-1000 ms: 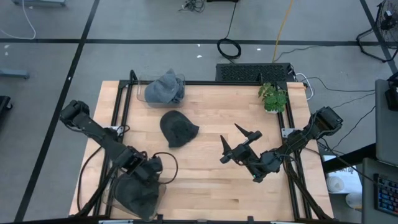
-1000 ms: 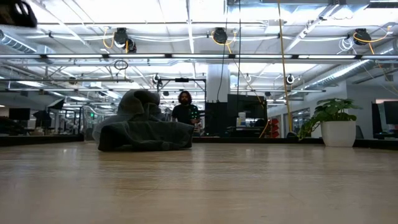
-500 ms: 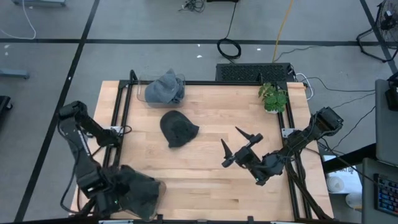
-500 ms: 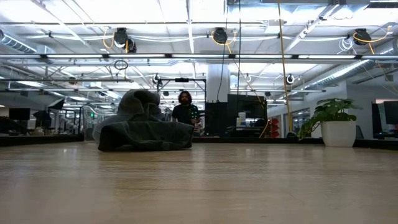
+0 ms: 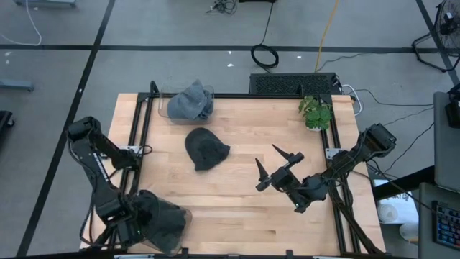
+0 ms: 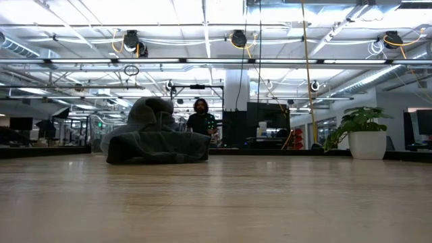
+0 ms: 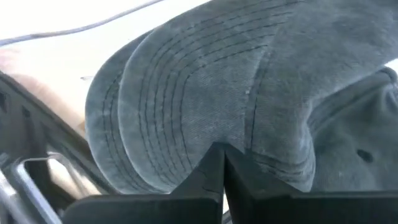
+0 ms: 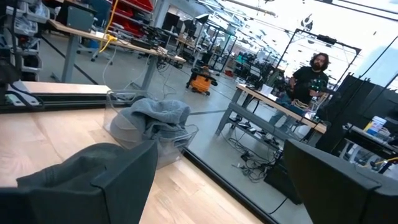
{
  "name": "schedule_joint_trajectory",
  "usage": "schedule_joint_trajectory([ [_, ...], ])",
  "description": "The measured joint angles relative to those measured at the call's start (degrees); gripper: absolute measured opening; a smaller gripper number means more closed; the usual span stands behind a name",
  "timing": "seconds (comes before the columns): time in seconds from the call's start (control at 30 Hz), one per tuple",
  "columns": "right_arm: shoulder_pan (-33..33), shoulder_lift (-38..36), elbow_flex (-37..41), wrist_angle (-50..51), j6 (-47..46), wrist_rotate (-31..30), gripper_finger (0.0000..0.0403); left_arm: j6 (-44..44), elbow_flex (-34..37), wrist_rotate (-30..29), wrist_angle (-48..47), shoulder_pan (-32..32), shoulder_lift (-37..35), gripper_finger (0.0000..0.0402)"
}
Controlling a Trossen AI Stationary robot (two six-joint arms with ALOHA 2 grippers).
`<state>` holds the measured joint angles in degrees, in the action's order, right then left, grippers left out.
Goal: Pick & Place hat
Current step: Put the bottom black cap into the bottom transparent bin, then put the black cap into the bottom transparent bin
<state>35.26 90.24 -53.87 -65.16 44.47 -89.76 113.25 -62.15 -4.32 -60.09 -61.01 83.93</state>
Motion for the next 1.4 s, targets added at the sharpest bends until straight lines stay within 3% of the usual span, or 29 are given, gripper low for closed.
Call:
schedule_joint_trajectory([
  [0.27, -0.4, 0.0, 0.0, 0.0, 0.2, 0.0, 0.0336, -0.8, 11.6, 5.4, 14.3, 4.8, -0.7, 0.0005],
  [0.37, -0.4, 0.0, 0.0, 0.0, 0.2, 0.0, 0.0336, -4.5, 11.9, 6.8, 14.5, 6.2, -1.0, 0.0011],
  [0.5, -0.4, 0.0, 0.0, 0.0, 0.2, 0.0, 0.0336, -8.2, 9.3, 3.0, 12.9, 6.5, -2.7, 0.0004],
  [0.87, -0.4, 0.0, 0.0, 0.0, 0.2, -0.1, 0.0336, -16.0, -2.8, -15.7, 1.7, 3.4, -3.7, 0.0005],
  [1.1, -0.3, 0.0, 0.0, 0.0, -0.2, 0.0, 0.0336, -34.4, -3.1, -41.9, 4.8, 2.1, -3.7, 0.0004],
  [1.23, -0.3, 0.0, 0.0, 0.0, -0.2, 0.0, 0.0336, -36.9, -1.0, -57.4, 5.7, 4.5, -3.7, 0.0015],
  [1.3, -0.3, 0.0, 0.0, 0.0, -0.3, 0.0, 0.0336, -37.7, 0.0, -61.7, 6.3, 6.1, -3.7, 0.0017],
  [1.4, -0.3, 0.0, 0.0, 0.2, -0.7, 1.4, 0.0336, -41.6, 0.9, -62.9, 6.6, 8.7, -3.7, 0.0017],
])
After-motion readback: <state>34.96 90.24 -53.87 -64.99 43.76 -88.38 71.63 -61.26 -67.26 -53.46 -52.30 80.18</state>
